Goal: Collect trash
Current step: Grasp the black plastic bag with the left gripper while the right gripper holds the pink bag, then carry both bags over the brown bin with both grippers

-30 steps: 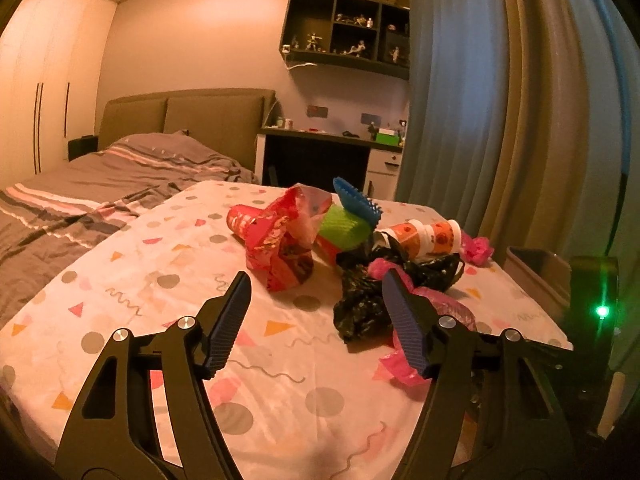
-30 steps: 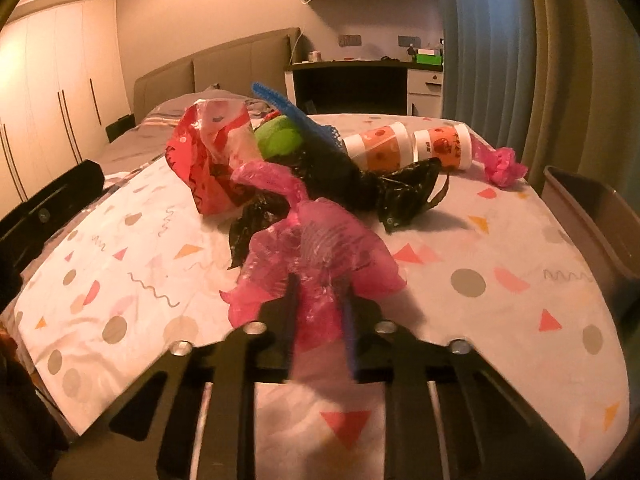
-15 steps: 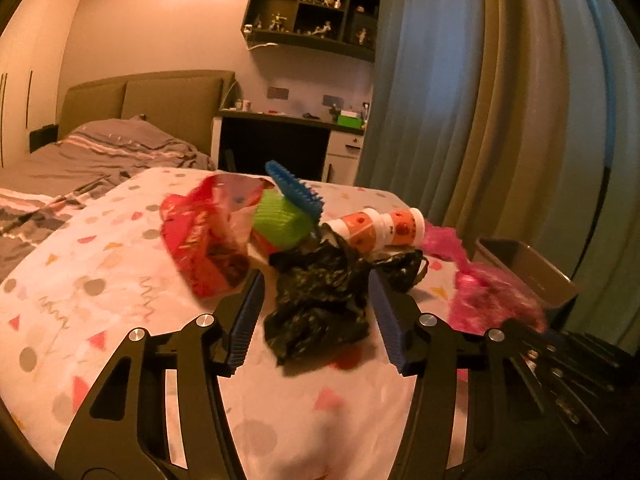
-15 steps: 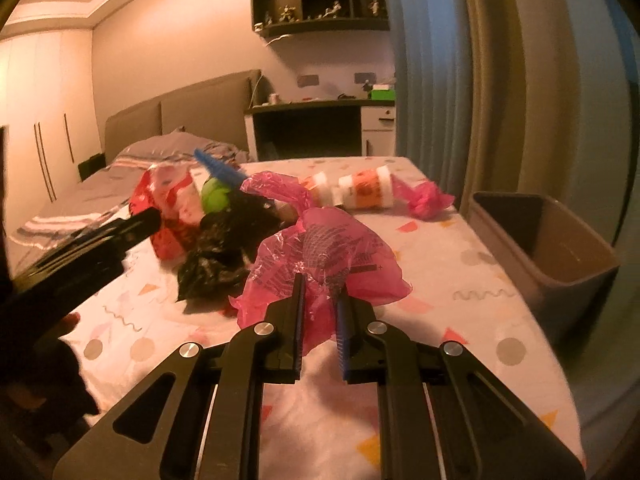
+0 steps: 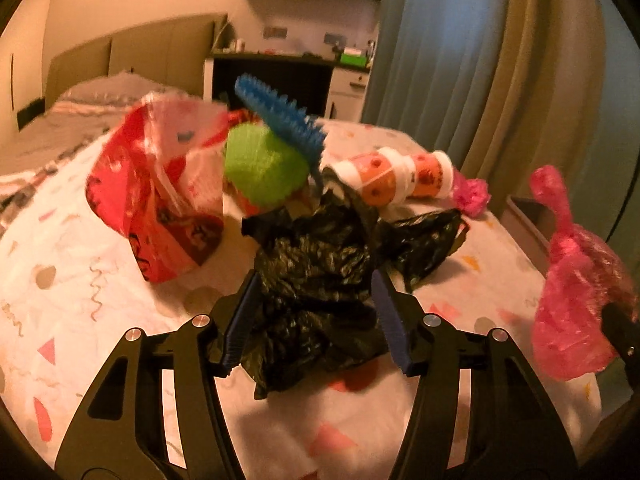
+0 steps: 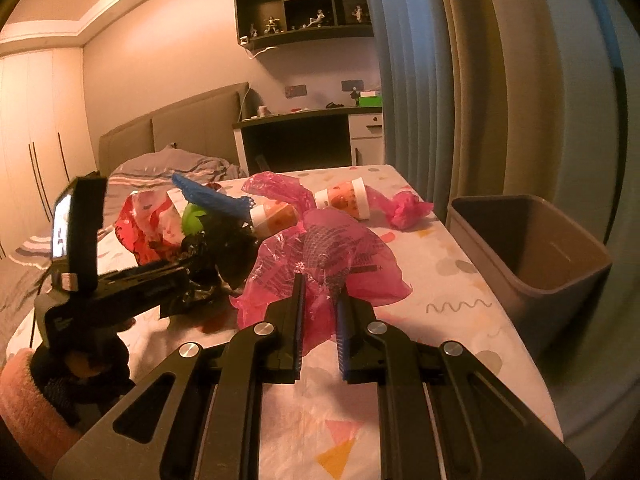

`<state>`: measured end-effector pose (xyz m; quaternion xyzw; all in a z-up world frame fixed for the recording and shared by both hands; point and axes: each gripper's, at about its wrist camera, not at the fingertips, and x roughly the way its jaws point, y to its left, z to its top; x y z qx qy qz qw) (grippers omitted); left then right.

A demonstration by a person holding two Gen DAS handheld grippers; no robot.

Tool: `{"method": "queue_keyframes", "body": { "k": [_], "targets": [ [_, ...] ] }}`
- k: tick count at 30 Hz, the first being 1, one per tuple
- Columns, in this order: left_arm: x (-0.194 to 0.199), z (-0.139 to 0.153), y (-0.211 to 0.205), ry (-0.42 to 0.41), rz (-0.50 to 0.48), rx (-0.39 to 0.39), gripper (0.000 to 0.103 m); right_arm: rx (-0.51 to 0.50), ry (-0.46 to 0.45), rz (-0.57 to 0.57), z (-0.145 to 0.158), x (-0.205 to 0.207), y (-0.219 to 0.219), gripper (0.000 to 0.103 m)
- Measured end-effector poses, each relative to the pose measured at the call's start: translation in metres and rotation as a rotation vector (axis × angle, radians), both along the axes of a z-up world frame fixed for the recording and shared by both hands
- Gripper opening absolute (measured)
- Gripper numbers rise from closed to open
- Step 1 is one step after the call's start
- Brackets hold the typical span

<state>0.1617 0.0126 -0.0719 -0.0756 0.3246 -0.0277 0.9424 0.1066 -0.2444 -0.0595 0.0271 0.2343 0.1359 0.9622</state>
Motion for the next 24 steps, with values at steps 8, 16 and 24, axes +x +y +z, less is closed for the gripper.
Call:
{"method": "queue_keyframes", "body": {
  "k": [8,16,24],
  "targets": [
    [0.0,-0.005,0.004,0.03,-0.002,-0.02,0.003,0.001,0.002,0.001,0.001,0.001,0.0,0.014],
    [-0.046,0.019,0.014,-0.069,0.035,-0.031,0.001,0.004,0.0,0.01,0.001,0.0,-0.002,0.014],
    [-0.078,0.059,-0.001,-0.184,0.014,0.003,0.001,0.004,-0.031,0.009,0.007,-0.005,-0.003,0.014]
  ]
}}
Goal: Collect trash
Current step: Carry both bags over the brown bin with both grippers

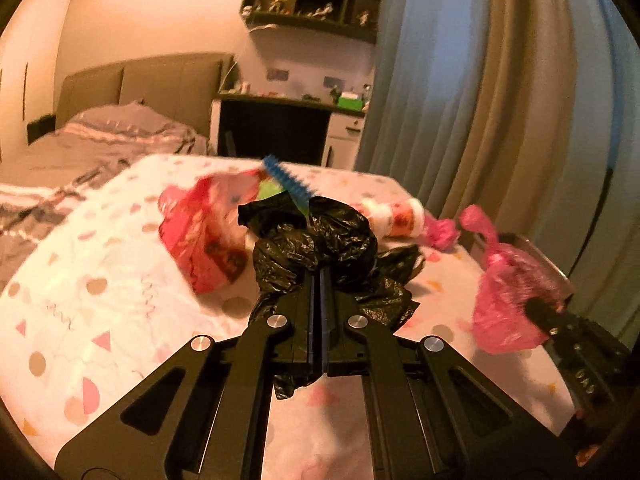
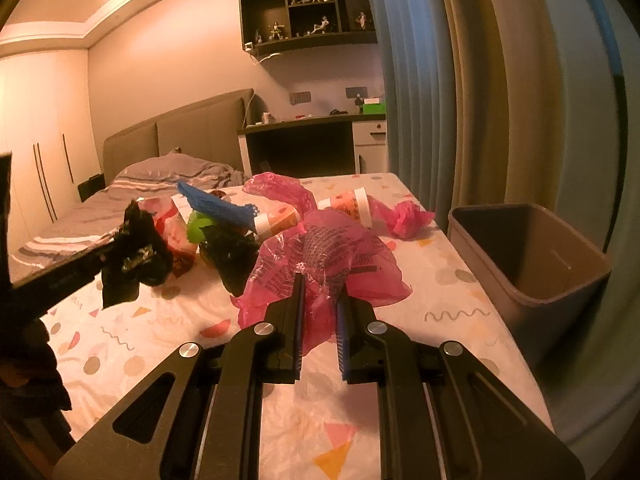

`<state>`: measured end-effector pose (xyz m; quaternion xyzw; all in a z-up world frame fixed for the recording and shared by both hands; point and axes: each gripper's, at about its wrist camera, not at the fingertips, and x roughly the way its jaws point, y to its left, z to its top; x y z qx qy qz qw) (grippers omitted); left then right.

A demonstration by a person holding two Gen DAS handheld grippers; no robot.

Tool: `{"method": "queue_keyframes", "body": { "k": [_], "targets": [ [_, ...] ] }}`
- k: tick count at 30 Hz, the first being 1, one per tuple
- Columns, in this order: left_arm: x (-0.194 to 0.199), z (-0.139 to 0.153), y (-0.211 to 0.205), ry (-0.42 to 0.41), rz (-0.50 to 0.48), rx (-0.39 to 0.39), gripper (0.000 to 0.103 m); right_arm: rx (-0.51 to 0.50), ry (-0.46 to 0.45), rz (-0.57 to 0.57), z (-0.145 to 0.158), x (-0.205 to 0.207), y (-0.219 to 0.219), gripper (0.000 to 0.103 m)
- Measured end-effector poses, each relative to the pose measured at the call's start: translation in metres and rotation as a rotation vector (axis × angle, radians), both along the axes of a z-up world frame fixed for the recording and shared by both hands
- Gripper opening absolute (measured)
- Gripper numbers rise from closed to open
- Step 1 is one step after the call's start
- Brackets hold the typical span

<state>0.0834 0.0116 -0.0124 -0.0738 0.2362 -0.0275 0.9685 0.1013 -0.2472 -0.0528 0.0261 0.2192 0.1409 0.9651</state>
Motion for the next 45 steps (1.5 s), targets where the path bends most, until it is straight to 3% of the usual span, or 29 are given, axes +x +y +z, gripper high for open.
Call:
{"method": "queue_keyframes", "body": {
  "k": [13,23,32,45],
  "targets": [
    [0.001,0.037,-0.105,-0.104,-0.22,0.076,0.001,-0.005,-0.056,-0.14,0.013,-0.006,-0.055,0.014],
    [0.044,0.048,-0.19,-0.157,-0.364,0.067,0.001,-0.022,-0.115,-0.324,0.026,0.008,-0.125,0.014],
    [0.093,0.032,-0.257,-0.138,-0.438,0.066,0.001,-0.039,-0.136,-0.423,0.023,0.04,-0.172,0.014],
    [0.147,0.003,-0.3,-0.081,-0.476,0.064,0.002,-0.02,-0.109,-0.462,0.006,0.076,-0.2,0.014]
  ]
}}
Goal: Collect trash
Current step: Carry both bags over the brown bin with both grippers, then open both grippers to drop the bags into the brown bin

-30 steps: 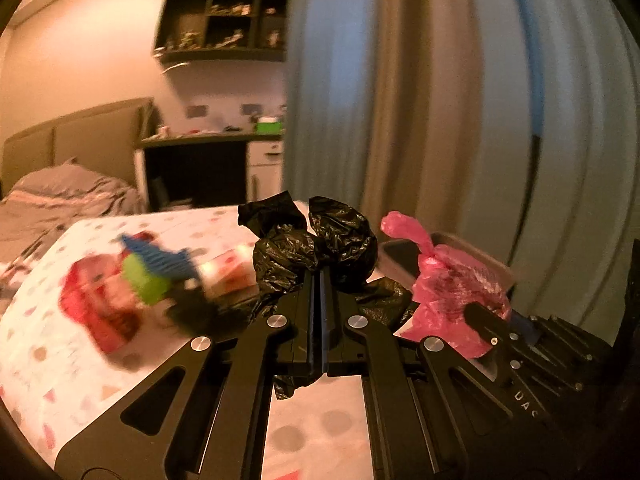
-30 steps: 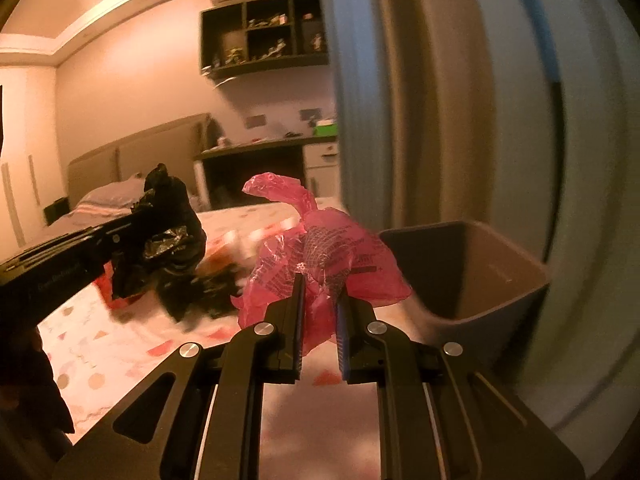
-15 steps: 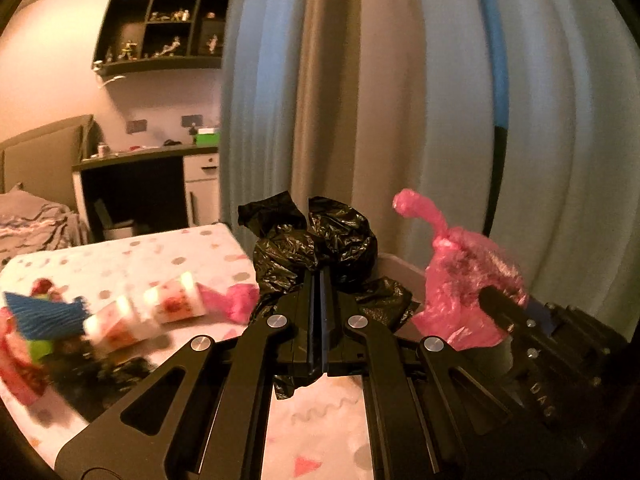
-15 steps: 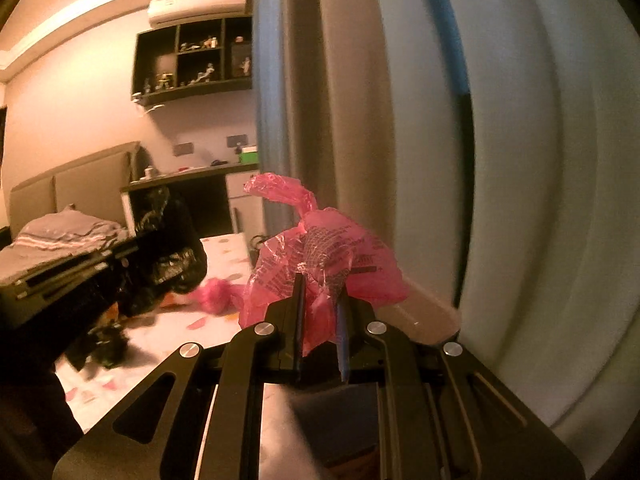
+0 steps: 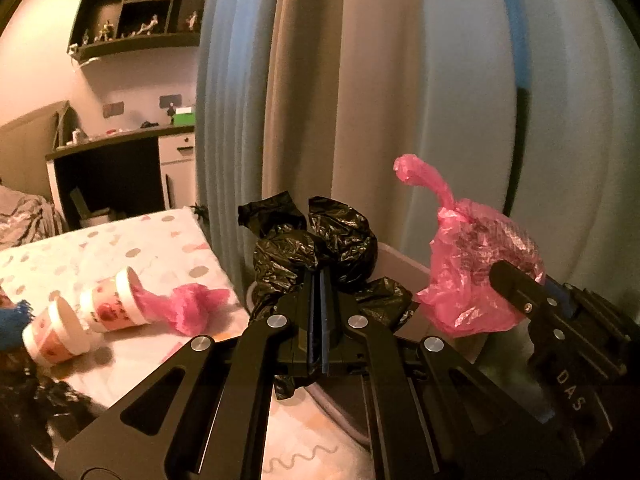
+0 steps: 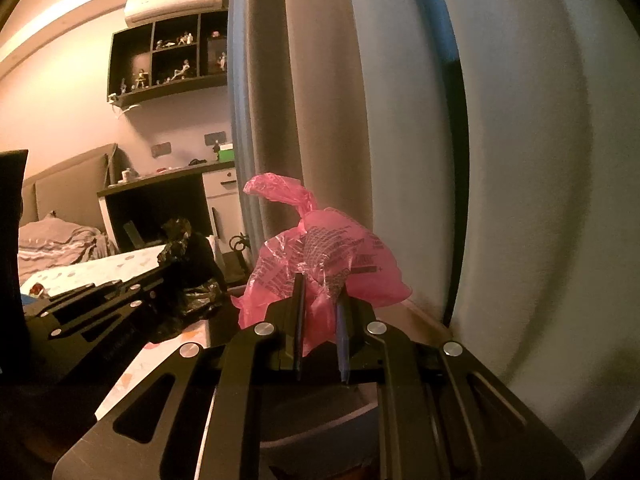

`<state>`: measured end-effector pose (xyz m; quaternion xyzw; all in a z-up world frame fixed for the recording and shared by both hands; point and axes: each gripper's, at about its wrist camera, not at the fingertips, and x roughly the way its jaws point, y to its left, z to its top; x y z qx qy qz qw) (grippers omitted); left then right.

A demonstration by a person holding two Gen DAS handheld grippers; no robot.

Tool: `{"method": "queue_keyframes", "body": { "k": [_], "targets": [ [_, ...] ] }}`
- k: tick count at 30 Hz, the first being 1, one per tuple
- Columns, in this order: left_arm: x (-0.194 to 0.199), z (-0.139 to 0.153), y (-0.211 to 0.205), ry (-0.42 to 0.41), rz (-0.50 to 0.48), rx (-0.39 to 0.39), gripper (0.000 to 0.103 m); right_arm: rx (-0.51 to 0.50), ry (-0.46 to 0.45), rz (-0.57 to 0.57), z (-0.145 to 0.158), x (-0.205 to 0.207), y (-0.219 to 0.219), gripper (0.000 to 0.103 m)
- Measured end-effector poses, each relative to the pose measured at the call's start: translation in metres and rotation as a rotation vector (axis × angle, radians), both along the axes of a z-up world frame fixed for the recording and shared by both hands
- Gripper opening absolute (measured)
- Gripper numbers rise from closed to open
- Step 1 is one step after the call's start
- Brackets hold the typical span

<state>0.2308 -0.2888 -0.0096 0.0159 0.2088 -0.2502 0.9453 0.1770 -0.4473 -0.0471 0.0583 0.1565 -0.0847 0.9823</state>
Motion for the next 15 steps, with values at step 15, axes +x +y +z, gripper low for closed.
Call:
{"method": "queue_keyframes", "body": {
  "k": [15],
  "targets": [
    [0.026,-0.018,-0.021,0.056,-0.049,-0.001,0.002,0.02,0.026,0.002,-0.005,0.031,-0.003,0.014]
  ]
}}
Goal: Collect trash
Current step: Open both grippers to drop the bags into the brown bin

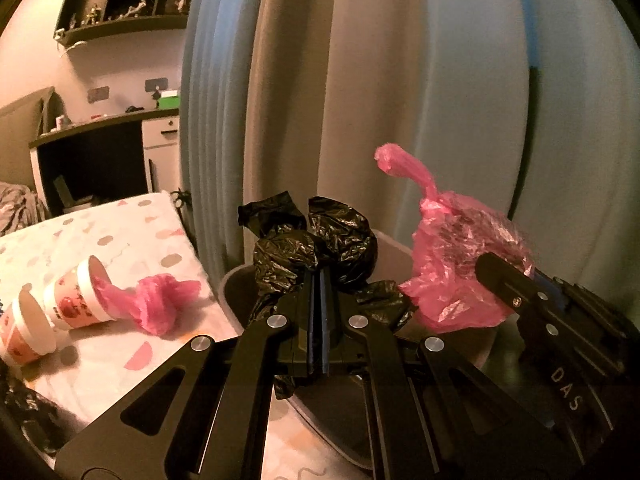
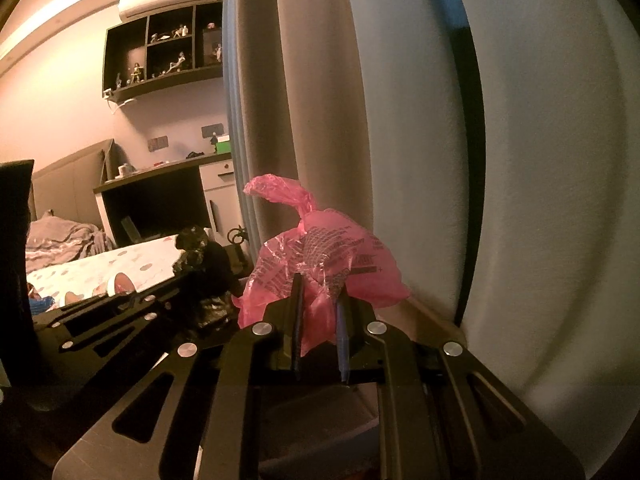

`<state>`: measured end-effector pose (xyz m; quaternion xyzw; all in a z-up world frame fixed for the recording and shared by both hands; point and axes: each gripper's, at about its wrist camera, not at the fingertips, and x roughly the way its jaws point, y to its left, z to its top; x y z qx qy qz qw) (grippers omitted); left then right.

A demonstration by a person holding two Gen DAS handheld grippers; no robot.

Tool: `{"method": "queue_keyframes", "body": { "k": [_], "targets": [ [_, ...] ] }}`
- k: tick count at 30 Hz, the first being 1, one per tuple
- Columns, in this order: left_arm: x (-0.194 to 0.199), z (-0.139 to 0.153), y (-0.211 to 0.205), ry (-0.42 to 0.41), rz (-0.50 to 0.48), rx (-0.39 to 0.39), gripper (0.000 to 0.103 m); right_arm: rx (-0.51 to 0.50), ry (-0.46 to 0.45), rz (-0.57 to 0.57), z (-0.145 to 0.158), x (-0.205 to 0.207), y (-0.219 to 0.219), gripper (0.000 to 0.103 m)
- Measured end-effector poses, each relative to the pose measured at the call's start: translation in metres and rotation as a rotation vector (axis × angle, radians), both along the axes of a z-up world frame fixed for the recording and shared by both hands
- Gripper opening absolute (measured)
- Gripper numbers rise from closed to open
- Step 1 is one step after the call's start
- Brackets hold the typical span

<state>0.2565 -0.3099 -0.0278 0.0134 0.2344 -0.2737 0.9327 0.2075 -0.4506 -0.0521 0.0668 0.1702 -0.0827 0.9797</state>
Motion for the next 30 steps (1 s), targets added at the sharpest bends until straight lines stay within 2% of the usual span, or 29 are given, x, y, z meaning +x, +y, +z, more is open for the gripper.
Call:
{"method": "queue_keyframes", "body": {
  "k": [4,6,9,14,15,17,19,23,26,30],
  "targets": [
    [0.004,-0.003,-0.001,0.019,-0.019,-0.024,0.002,0.005,0.0,0.001,-0.001,0.0,-0.002,0.014],
    [0.005,-0.005,-0.002,0.026,-0.025,-0.028,0.004,0.013,0.001,0.002,-0.001,0.0,-0.004,0.02],
    [0.007,-0.007,0.0,0.046,-0.044,-0.047,0.017,0.023,0.0,-0.003,0.0,-0.003,-0.006,0.023],
    [0.006,-0.005,0.011,0.049,-0.012,-0.078,0.055,0.032,-0.007,-0.008,0.003,-0.007,-0.008,0.034],
    [0.004,-0.003,0.015,0.043,0.001,-0.085,0.058,0.031,-0.009,-0.011,0.003,-0.009,-0.008,0.038],
    [-0.002,0.002,0.021,0.012,0.038,-0.08,0.071,0.034,-0.016,-0.012,0.005,-0.012,-0.008,0.044],
    [-0.009,0.005,0.026,-0.015,0.07,-0.064,0.078,0.032,-0.025,-0.017,0.007,-0.016,-0.006,0.053],
    [-0.027,0.012,0.043,-0.05,0.134,-0.041,0.085,0.025,-0.043,-0.021,0.012,-0.029,0.001,0.076],
    [-0.043,0.016,0.062,-0.075,0.192,-0.031,0.086,0.016,-0.065,-0.023,0.017,-0.041,0.009,0.087],
    [-0.062,0.022,0.092,-0.085,0.278,-0.016,0.087,0.013,-0.079,-0.016,0.022,-0.055,0.019,0.088]
  ]
}}
